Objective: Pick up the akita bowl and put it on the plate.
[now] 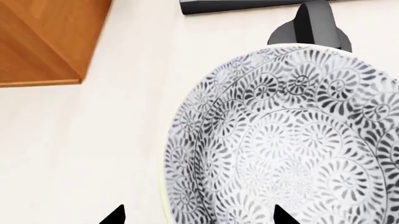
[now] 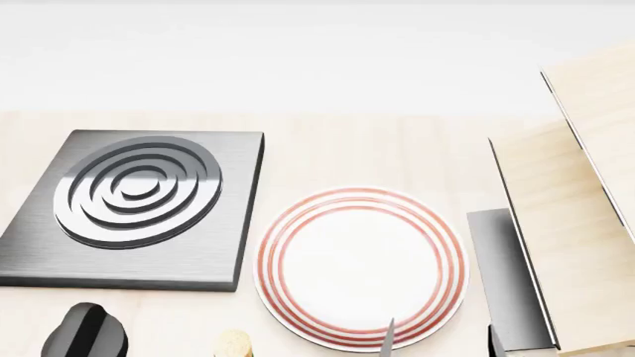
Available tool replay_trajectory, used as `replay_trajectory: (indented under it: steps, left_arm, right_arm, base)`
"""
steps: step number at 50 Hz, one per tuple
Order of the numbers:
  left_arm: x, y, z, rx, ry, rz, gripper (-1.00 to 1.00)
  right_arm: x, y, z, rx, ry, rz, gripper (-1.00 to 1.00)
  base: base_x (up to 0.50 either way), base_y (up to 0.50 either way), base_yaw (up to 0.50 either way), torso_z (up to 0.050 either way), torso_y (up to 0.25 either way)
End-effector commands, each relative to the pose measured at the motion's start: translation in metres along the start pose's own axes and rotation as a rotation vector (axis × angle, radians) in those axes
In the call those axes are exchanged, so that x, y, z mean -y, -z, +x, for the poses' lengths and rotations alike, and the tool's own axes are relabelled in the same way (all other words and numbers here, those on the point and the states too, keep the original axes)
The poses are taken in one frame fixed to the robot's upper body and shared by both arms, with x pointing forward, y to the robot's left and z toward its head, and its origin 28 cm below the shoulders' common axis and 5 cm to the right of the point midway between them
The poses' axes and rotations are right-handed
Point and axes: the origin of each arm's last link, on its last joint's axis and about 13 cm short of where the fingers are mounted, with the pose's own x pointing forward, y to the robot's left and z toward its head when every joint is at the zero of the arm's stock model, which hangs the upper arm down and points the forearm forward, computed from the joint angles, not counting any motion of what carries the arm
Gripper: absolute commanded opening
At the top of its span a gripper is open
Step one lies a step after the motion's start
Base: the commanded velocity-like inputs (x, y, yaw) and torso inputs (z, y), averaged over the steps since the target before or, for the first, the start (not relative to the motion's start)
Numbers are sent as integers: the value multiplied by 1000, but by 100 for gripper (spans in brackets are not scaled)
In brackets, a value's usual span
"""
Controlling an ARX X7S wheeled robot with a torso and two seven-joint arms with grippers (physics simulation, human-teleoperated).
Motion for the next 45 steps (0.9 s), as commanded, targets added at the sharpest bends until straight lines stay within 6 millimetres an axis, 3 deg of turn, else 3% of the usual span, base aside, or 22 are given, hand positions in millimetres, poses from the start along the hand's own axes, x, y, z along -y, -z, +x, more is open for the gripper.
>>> replay_trajectory:
  steps: [1,45]
  left_arm:
    - [-4,-2,6,-26,0,-18,100]
    - [-12,-11,44,-145,44,-79,100]
  right_arm:
    - [0,1,0,-4,-2,1,100]
    - [-3,6,-1,-19,-12,0,100]
  base:
    - [0,0,0,0,0]
    - [0,0,0,0,0]
